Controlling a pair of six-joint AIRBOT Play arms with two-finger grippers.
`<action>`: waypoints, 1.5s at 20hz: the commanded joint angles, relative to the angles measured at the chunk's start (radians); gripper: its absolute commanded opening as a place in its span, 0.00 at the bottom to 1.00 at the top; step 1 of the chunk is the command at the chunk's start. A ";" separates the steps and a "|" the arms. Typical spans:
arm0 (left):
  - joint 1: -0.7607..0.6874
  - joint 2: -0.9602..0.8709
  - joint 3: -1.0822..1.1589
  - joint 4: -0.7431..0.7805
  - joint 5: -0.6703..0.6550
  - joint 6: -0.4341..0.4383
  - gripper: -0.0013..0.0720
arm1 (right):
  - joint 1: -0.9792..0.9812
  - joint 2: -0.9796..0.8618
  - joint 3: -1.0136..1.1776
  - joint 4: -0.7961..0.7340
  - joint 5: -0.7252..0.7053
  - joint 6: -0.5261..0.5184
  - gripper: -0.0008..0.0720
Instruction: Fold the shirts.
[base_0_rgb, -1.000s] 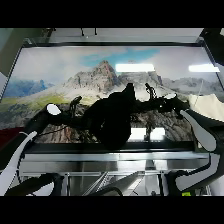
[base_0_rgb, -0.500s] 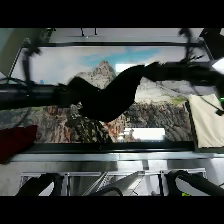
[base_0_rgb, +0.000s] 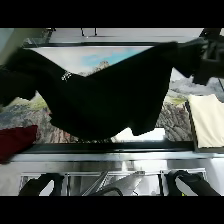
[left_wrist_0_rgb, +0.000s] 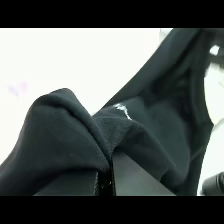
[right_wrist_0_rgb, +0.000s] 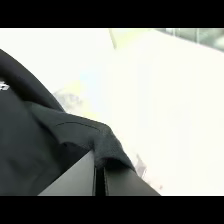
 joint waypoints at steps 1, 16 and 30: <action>0.024 -0.095 -0.144 -0.002 -0.072 -0.004 0.04 | 0.002 -0.048 -0.159 -0.012 0.024 0.027 0.04; 0.174 -0.768 -0.323 0.000 -0.020 0.166 0.95 | -0.085 -0.636 -0.467 0.026 -0.349 -0.090 0.04; 0.054 -0.760 -0.709 0.050 0.383 0.245 0.95 | -0.113 -0.624 -0.464 0.023 -0.259 -0.113 0.04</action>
